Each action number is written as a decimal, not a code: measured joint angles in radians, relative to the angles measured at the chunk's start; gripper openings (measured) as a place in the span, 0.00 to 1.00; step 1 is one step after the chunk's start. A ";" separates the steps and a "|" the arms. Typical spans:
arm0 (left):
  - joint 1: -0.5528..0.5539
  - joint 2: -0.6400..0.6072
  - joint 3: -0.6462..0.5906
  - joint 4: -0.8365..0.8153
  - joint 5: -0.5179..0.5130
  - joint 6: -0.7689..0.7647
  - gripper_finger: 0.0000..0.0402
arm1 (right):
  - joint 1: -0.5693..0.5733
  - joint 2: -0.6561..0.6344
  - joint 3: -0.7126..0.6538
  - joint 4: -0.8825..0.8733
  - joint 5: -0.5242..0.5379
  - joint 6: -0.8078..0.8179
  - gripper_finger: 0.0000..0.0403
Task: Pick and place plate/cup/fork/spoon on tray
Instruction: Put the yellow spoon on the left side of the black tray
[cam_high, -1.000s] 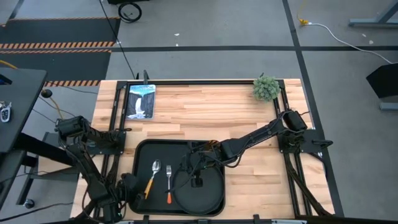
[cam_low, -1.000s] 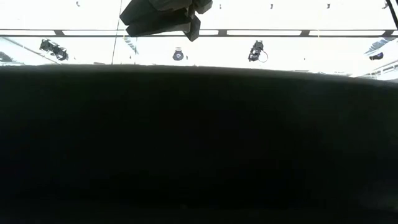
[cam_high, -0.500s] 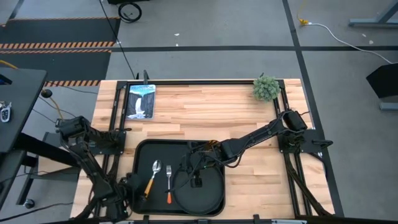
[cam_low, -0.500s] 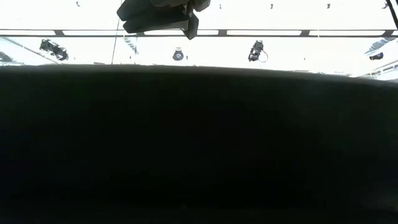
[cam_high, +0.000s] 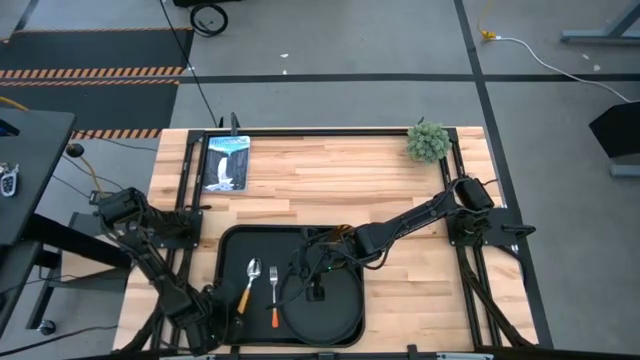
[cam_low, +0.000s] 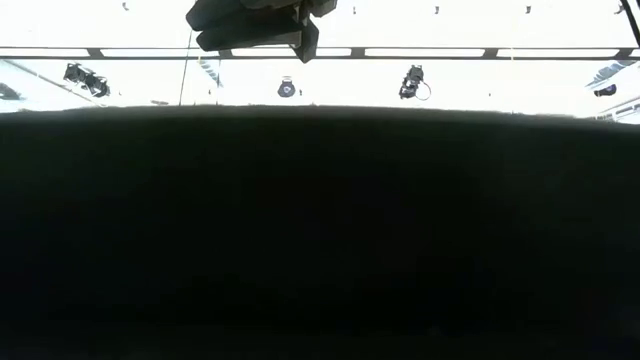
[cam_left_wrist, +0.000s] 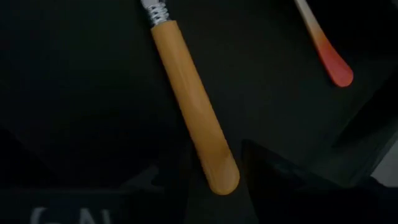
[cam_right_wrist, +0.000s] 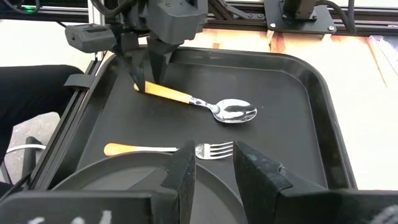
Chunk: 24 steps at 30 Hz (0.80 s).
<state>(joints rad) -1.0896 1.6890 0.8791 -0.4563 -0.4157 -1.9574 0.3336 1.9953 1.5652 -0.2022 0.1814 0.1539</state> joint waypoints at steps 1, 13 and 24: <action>0.003 0.000 0.000 0.006 -0.004 0.009 0.37 | 0.000 0.000 0.000 0.000 0.000 0.000 0.28; 0.016 -0.004 0.000 0.019 -0.029 0.055 0.37 | 0.000 0.000 0.000 0.000 0.000 0.003 0.28; 0.041 -0.004 0.000 0.027 -0.032 0.082 0.37 | 0.000 0.000 0.000 0.007 0.000 0.002 0.28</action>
<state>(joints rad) -1.0486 1.6848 0.8791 -0.4291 -0.4478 -1.8756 0.3336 1.9953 1.5650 -0.1954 0.1810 0.1562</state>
